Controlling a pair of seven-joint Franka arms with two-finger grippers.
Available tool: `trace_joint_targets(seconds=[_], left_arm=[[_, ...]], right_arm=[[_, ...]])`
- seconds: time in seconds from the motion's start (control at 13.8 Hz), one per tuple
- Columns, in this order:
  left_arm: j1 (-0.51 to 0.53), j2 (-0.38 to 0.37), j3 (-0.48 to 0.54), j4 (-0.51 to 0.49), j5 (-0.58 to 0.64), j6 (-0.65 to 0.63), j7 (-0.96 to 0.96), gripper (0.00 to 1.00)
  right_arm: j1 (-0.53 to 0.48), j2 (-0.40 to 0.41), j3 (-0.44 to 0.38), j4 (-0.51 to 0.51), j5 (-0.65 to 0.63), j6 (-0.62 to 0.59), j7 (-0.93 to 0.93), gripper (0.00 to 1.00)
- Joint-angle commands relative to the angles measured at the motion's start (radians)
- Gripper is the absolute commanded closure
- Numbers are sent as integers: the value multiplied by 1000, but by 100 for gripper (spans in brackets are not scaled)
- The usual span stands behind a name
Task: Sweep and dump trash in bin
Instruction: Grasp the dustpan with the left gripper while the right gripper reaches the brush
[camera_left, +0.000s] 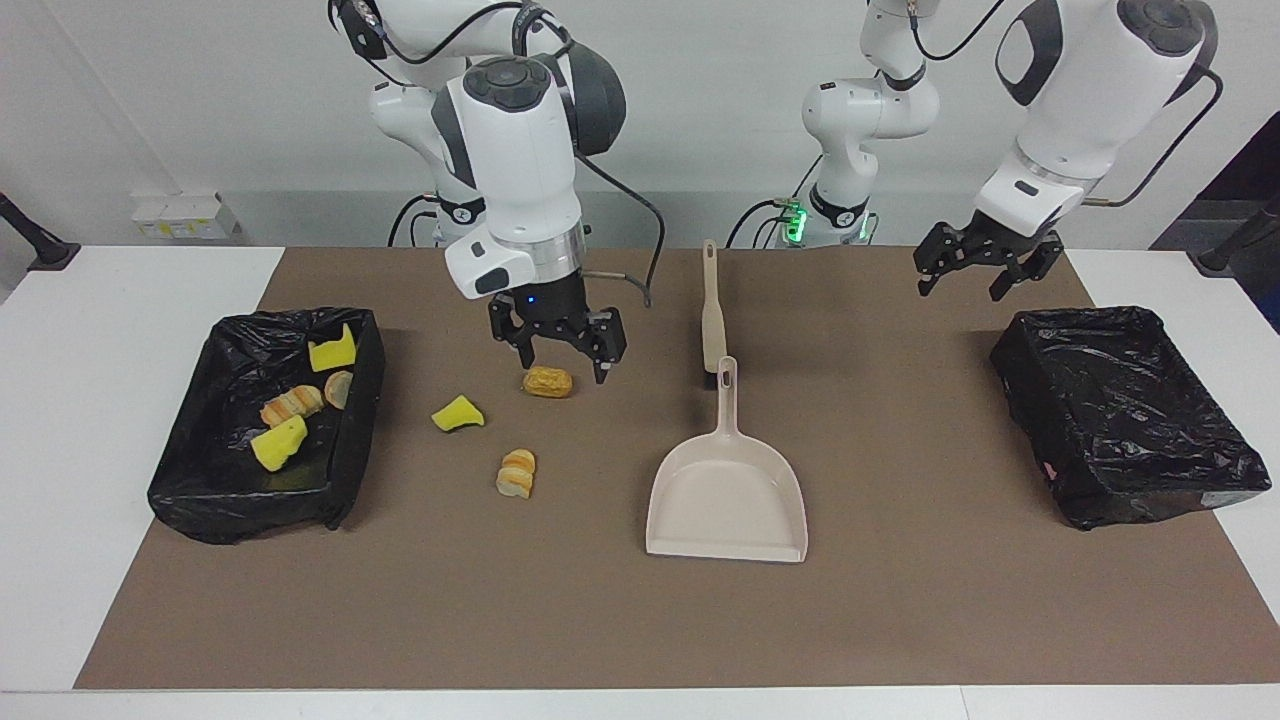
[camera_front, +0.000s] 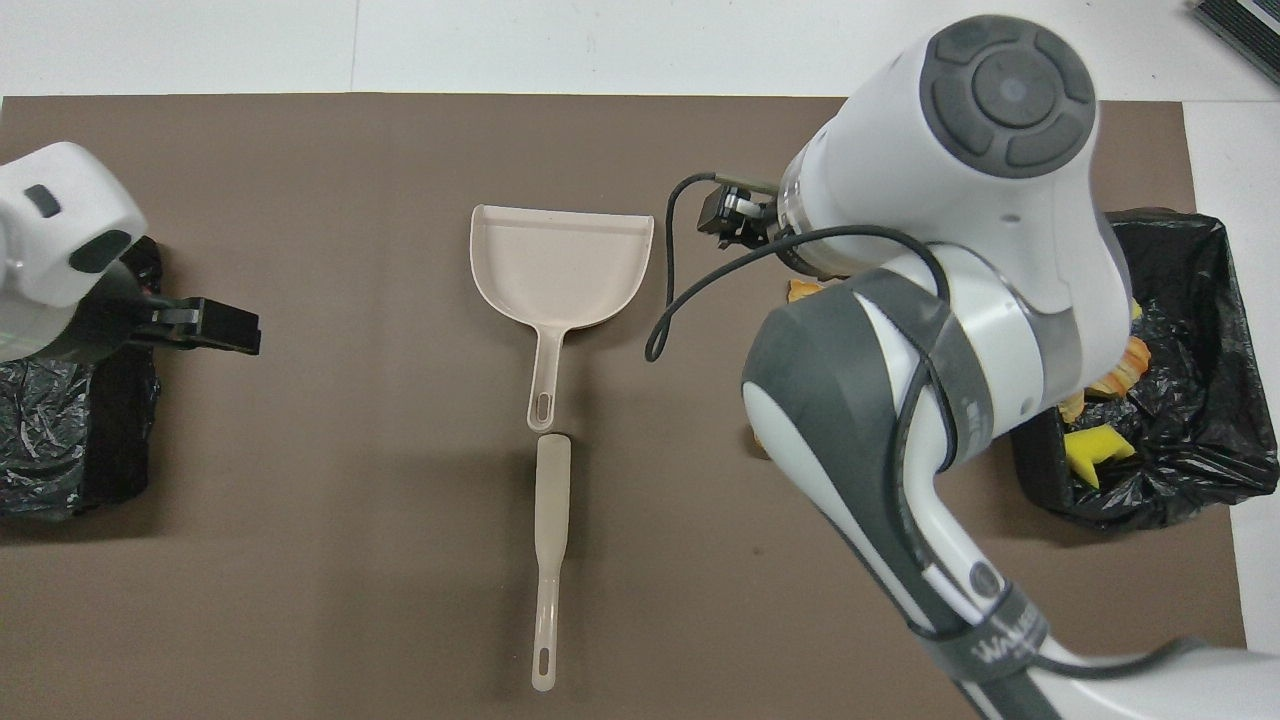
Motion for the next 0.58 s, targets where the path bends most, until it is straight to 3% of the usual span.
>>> trace_joint_targets(seconds=[0.0, 0.51], left_arm=[[-95, 34, 6, -47, 9, 120, -94, 0], [-98, 52, 4, -30, 2, 153, -101, 0]], right_arm=[[76, -180, 1, -265, 50, 29, 22, 0], [261, -330, 1, -538, 176, 77, 149, 0]])
